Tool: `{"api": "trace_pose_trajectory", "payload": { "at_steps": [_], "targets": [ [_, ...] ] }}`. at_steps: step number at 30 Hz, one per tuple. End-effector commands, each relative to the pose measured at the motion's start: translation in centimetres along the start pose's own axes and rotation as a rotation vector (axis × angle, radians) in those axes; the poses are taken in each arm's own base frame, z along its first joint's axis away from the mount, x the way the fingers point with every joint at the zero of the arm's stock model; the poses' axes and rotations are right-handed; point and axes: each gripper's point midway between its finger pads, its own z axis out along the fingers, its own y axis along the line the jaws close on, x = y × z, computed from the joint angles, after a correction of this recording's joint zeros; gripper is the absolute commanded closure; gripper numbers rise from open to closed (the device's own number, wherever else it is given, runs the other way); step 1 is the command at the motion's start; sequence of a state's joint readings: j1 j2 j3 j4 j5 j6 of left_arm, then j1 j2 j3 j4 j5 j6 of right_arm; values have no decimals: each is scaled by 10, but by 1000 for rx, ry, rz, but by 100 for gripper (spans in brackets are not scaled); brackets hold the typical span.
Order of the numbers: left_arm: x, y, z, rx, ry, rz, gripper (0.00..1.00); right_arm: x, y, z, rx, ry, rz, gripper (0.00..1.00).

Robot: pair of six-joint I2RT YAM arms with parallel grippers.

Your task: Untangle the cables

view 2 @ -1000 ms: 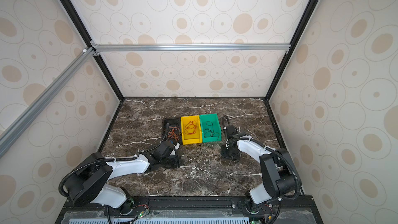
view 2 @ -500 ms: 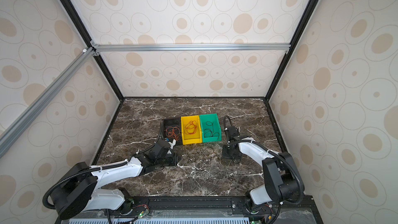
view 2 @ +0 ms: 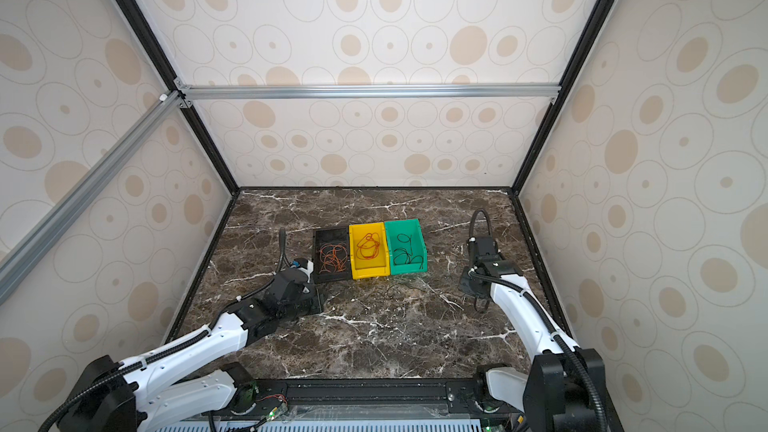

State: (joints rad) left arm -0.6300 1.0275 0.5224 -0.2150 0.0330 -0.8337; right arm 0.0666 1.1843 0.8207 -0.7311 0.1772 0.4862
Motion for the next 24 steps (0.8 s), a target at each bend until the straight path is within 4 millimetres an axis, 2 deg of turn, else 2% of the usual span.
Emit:
{"api": "trace_pose_trajectory", "payload": {
  "at_steps": [1,5,8,10,14,19,24],
  "targets": [
    [-11,19,-13,-83,-26,-28,100,-14,-17,-15,49,-46,30,100],
    [-21,31,-24,-111,-49,-41,100,-28,-29,-24,62,-84,83,100],
    [-29,23,-27,-44,-58,-53,100,-37,-26,-32,33,-116,99,100],
    [-35,8,-28,22,-63,-46,100,-44,-19,-41,-13,-142,117,100],
    [-54,-25,-33,132,-74,-5,100,-61,7,-66,-182,-207,150,100],
    [-83,-71,-45,226,-89,92,100,-90,27,-116,-334,-318,170,100],
    [-102,-112,-33,306,-72,176,100,-116,50,-167,-500,-408,168,100]
  ]
}}
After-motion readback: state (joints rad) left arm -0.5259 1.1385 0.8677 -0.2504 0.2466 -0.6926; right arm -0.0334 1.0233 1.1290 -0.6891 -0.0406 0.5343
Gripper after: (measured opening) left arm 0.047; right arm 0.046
